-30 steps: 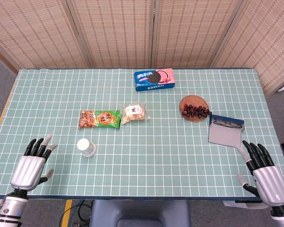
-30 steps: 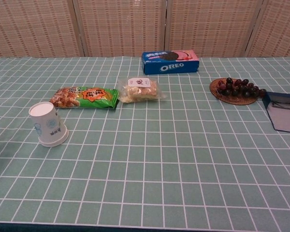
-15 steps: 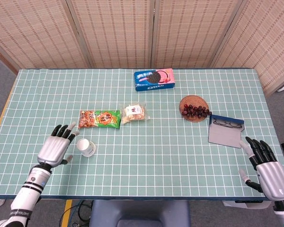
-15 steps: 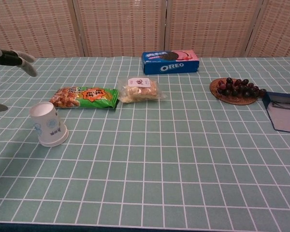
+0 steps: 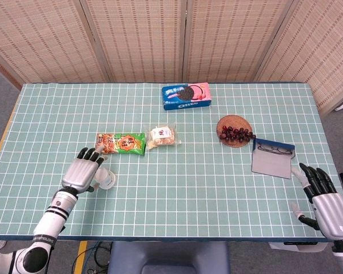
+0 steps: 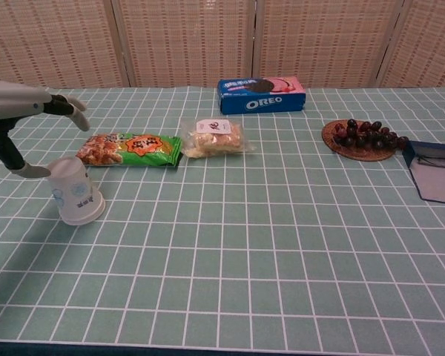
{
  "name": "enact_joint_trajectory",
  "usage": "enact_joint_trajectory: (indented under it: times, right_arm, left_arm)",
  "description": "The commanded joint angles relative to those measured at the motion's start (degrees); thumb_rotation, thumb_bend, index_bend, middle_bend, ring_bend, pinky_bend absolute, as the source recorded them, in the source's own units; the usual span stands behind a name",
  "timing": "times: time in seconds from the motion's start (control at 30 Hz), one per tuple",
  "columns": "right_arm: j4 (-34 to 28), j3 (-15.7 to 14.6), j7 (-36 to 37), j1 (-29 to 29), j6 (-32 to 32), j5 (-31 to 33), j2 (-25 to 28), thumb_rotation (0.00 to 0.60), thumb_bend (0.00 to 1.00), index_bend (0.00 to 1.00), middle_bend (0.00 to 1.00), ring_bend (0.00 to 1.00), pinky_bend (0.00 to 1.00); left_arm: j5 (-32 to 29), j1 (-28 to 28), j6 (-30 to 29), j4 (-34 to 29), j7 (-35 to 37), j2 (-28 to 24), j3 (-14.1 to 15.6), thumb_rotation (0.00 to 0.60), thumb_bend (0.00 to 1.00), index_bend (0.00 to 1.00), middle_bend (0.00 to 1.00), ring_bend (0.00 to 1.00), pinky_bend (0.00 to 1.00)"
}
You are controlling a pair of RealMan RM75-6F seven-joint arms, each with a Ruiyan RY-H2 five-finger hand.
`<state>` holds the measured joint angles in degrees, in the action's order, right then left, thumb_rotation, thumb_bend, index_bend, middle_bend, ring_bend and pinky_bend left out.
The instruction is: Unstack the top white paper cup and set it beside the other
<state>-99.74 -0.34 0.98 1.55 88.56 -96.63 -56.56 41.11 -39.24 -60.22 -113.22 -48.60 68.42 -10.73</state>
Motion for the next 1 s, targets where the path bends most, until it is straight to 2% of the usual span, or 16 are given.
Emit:
enact_joint_trajectory:
  times: [0.03,0.63,1.0]
  right_arm:
    - [0.06,-0.02,0.01,0.02,-0.06,0.08,-0.01,0.6,0.34,0.05,0.0,0.0,0.0]
    - [-0.14,-0.62,-0.76,0.17,-0.36,-0.35,-0.22,0.6,0.34,0.05,0.0,0.0,0.0]
    - [-0.25,-0.87,-1.25,0.32,-0.85,-0.23,-0.31,0.6,0.34,0.05,0.0,0.0,0.0]
  left_arm:
    - [-0.69,-0.87,0.51,1.16,1.19,0.2,0.6,0.6,0.29,0.22,0.0,0.0,0.0]
    - [1.41,-1.66,-1.14,2.59,6.54,-0.24,4.64,0.6,0.3,0.23,0.0,0.0,0.0]
    - [2.61,-1.51,-0.48,5.15,10.2,0.26,6.08,0.6,0.3,0.25,0.0,0.0,0.0]
